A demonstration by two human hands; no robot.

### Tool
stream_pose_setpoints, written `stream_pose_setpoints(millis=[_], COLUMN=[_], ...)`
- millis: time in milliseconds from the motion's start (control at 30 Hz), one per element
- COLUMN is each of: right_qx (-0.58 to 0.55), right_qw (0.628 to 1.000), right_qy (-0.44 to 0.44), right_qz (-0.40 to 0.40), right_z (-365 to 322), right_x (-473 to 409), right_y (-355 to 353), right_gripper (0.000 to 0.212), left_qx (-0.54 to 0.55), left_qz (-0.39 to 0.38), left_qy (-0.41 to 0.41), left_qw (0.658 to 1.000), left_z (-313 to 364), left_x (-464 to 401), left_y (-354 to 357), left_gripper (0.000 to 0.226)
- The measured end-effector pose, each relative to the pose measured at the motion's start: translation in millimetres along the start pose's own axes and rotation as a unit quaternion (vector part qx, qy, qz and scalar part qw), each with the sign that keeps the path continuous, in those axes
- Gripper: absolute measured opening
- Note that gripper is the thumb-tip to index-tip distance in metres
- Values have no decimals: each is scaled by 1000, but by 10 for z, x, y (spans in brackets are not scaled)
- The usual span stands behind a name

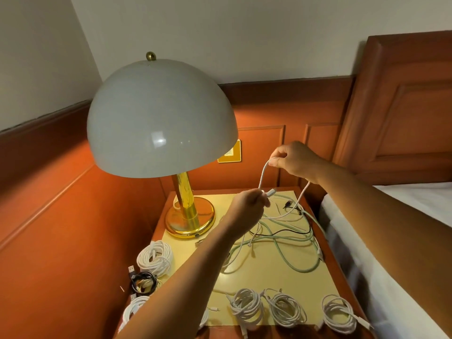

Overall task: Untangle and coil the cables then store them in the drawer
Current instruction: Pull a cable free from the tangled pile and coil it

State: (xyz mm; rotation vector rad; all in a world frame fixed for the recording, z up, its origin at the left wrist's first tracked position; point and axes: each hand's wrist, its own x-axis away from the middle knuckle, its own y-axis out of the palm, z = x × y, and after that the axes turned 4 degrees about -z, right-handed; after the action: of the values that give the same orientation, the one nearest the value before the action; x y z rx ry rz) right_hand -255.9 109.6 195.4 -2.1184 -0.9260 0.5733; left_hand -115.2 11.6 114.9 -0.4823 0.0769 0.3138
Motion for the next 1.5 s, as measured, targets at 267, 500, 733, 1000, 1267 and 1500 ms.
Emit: stream_pose_setpoints(millis=[267, 500, 733, 1000, 1267, 1500], right_qx=[-59, -337, -432, -175, -153, 150], right_qw=[997, 937, 893, 953, 978, 983], right_qy=[-40, 92, 110, 231, 130, 30], right_qz=[38, 5, -56, -85, -55, 104], right_z=[-117, 98, 248, 199, 85, -282], right_x=[855, 1309, 1290, 941, 299, 4], right_y=[517, 1362, 1620, 1592, 1005, 499], right_gripper=[18, 23, 29, 70, 21, 43], left_qx=[239, 520, 617, 603, 394, 189], left_qz=[70, 101, 147, 121, 22, -7], left_qy=[-75, -126, -137, -74, -30, -77], left_qw=[966, 839, 761, 785, 918, 979], left_z=[-86, -16, 78, 73, 10, -31], left_x=[-28, 128, 379, 410, 458, 333], left_y=[-35, -31, -198, -368, -382, -415], left_gripper=[26, 30, 31, 29, 30, 30])
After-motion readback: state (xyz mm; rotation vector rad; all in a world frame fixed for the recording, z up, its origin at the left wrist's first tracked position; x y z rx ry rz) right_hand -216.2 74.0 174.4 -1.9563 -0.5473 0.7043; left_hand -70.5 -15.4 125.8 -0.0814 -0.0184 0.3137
